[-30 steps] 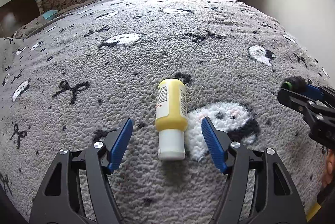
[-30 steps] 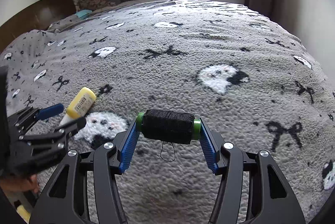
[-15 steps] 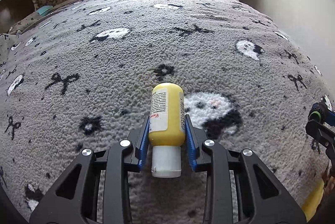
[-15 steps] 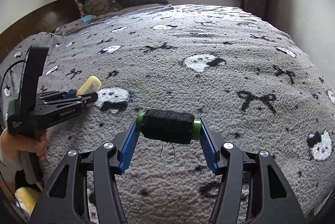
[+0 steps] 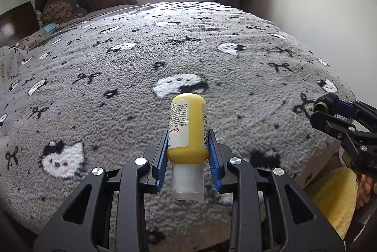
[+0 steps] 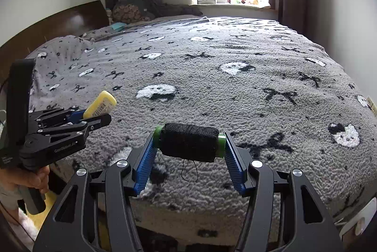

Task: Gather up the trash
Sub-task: 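Lower the yellow bottle and thread roll below the bed edge and release them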

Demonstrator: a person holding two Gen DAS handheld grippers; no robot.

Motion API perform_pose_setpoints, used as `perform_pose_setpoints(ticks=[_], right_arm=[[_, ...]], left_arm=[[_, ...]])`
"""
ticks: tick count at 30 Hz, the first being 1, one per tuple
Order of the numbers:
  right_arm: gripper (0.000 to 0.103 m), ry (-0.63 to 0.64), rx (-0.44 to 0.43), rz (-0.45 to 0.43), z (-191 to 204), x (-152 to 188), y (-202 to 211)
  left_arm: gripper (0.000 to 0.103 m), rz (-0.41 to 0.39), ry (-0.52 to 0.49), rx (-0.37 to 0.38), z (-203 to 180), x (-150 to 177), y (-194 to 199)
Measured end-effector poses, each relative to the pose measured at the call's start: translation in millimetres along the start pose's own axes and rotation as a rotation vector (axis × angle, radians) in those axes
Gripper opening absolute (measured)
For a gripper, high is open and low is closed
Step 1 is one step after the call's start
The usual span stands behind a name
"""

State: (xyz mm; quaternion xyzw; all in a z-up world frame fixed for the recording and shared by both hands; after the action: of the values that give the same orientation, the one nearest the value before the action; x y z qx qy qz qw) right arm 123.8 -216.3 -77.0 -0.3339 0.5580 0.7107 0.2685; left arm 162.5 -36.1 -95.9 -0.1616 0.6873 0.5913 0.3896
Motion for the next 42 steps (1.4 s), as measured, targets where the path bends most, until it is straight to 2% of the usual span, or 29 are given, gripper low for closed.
perform_pose_setpoints(ticks=[9,17,25,34,39,42], right_arm=[[0.057,0.011,-0.061,0.021,14.8,48.6,33.6],[0.057,0.028,-0.038,0.083,27.2,95.4,35.5],[0.057,0.014,-0.038,0.200,32.3,142.4,16.0],[0.057,-0.016,-0.070,0.378,31.6,184.7,-25.7],[0.057,-0.046,-0.088,0.490,30.7,204.0,-51.0],[0.057,-0.052,-0.094,0.522,31.6,208.9,-59.5]], left_arm=[[0.029,-0.002,0.000,0.053,-25.1,56.7,43.7],[0.029,0.049,0.009,0.051,-33.3,115.8,53.2],[0.029,0.174,0.040,0.072,-34.8,171.1,30.8],[0.029,0.392,0.063,0.142,-46.0,230.1,-22.5],[0.029,0.495,0.069,0.150,-46.2,250.0,-49.5],[0.029,0.530,0.071,0.153,-45.1,255.2,-58.0]])
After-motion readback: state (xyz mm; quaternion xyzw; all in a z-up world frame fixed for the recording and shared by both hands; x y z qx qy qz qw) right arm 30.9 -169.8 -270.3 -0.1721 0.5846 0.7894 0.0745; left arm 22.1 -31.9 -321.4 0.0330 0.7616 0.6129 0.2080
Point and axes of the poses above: each gripper's, at about its wrist camera, not at the fingertips, and y roughly against the way its jaws point, z to its left, x to its underside, the point moved 3 cm from there along -y, roughly the way its jaws point, and after that the axes turned 2 degrees about -y, right-handed, at the moved point
